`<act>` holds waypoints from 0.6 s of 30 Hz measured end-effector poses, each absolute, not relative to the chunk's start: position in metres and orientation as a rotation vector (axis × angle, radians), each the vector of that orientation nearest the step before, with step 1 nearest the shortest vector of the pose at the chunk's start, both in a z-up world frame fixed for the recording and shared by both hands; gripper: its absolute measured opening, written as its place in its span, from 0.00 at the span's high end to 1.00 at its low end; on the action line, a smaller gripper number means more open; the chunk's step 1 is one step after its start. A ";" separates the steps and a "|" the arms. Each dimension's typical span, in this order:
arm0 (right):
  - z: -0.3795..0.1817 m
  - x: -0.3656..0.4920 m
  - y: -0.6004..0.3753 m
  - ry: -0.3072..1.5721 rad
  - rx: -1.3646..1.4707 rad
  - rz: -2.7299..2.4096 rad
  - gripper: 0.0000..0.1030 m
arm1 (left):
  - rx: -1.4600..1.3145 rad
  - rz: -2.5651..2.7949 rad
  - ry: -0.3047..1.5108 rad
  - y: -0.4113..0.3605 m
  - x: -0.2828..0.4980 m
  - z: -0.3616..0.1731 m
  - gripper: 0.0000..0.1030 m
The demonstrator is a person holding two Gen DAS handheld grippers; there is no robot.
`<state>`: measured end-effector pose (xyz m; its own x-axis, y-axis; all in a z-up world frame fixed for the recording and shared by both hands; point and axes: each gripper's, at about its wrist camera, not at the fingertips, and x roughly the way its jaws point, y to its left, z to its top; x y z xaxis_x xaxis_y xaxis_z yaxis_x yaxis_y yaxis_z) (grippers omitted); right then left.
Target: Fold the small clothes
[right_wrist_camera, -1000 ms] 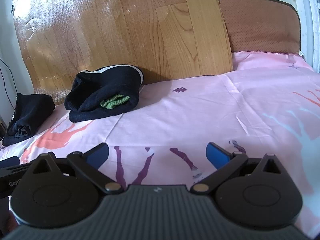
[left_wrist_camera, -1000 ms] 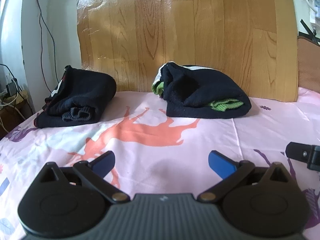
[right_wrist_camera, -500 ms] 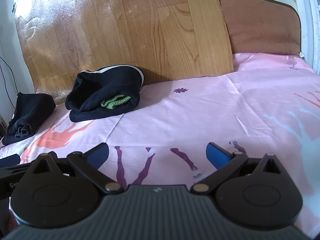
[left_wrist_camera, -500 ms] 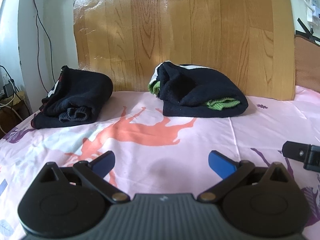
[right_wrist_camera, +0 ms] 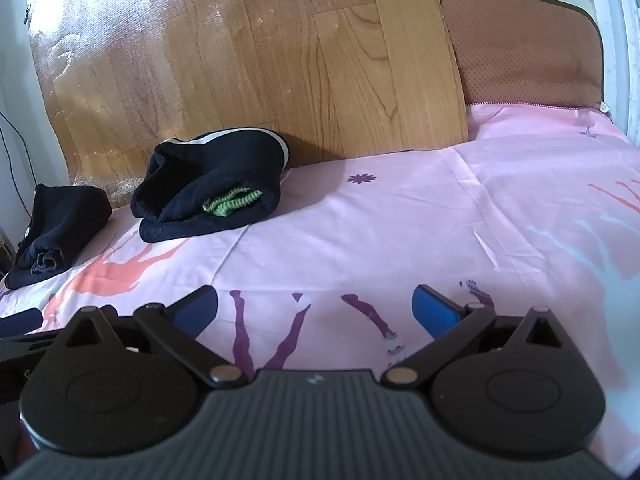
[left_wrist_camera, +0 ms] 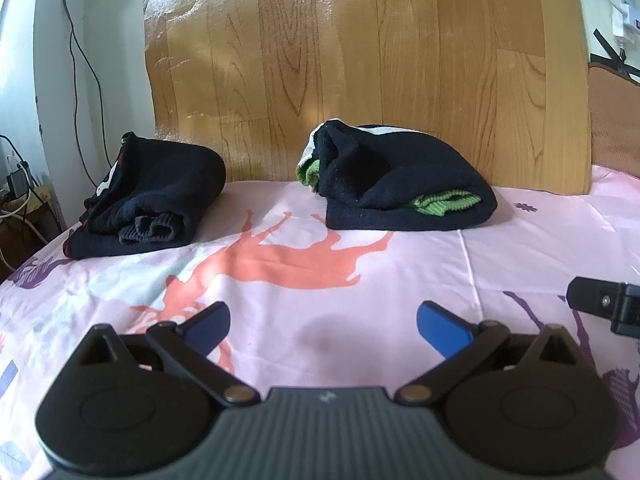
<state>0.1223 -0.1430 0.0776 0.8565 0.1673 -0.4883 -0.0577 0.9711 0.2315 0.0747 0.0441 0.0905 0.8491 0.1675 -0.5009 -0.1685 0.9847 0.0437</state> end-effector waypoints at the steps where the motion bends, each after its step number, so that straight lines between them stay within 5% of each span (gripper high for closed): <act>1: 0.078 0.122 -0.143 0.530 0.214 0.119 0.00 | -0.002 0.177 0.528 0.044 0.074 0.091 0.00; 18: 0.077 0.124 -0.142 0.531 0.209 0.123 0.00 | -0.024 0.184 0.553 0.047 0.077 0.090 0.00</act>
<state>0.1238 -0.1419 0.0772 0.8557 0.1703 -0.4886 -0.0624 0.9714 0.2293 0.0773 0.0466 0.0898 0.8352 0.1670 -0.5240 -0.1799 0.9833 0.0267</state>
